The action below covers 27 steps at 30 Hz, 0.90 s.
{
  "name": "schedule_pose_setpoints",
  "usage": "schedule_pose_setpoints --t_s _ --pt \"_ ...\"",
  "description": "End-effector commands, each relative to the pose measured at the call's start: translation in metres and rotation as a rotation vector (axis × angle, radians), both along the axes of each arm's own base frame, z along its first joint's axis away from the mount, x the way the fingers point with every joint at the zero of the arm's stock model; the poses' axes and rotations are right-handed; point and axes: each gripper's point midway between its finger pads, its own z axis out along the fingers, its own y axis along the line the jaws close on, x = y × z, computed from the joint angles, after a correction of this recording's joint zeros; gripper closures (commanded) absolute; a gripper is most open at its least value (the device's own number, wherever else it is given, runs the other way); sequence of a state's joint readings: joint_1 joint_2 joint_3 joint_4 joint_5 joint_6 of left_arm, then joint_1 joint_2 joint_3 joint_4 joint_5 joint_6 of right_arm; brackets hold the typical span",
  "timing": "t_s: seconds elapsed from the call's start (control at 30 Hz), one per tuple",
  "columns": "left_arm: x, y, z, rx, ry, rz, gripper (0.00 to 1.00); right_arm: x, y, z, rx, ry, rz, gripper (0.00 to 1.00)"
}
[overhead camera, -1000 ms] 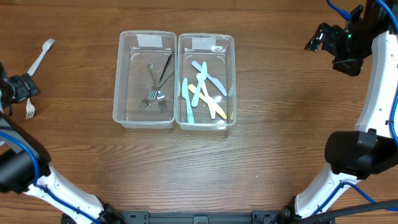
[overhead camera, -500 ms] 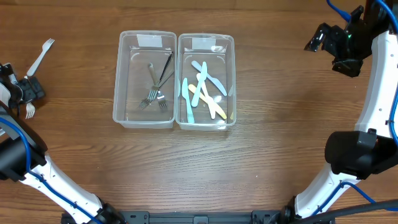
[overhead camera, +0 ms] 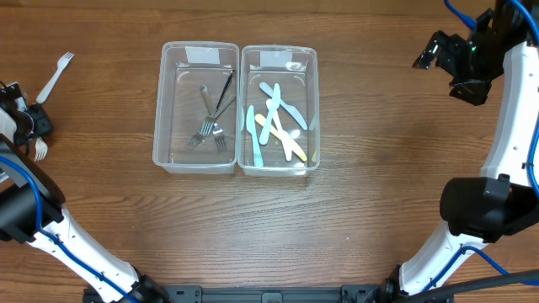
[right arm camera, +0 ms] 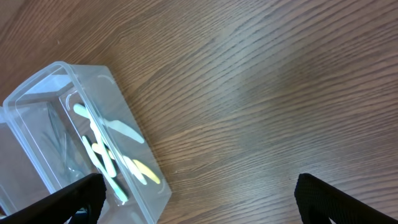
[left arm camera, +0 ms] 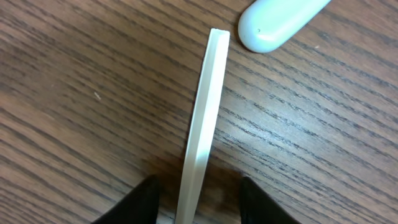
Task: Pack container
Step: 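Move the left gripper over the white plastic fork, then lower the left gripper and grasp the white plastic fork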
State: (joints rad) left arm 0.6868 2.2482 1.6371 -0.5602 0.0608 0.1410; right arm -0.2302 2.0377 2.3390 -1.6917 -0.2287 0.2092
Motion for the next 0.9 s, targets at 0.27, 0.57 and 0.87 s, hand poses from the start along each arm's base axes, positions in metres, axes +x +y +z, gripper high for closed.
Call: schedule_pose_setpoints --t_s 0.27,0.57,0.87 --pt "-0.022 -0.016 -0.041 -0.074 0.122 -0.013 0.89 -0.002 -0.001 0.005 -0.005 -0.012 -0.006 0.0" --pt "-0.017 -0.012 -0.025 -0.054 0.097 0.0 0.96 -0.002 0.0 0.005 -0.005 -0.012 -0.006 0.0" --pt "0.012 -0.039 0.086 0.018 -0.043 -0.009 0.96 0.001 -0.001 0.006 -0.008 -0.023 -0.005 0.0"
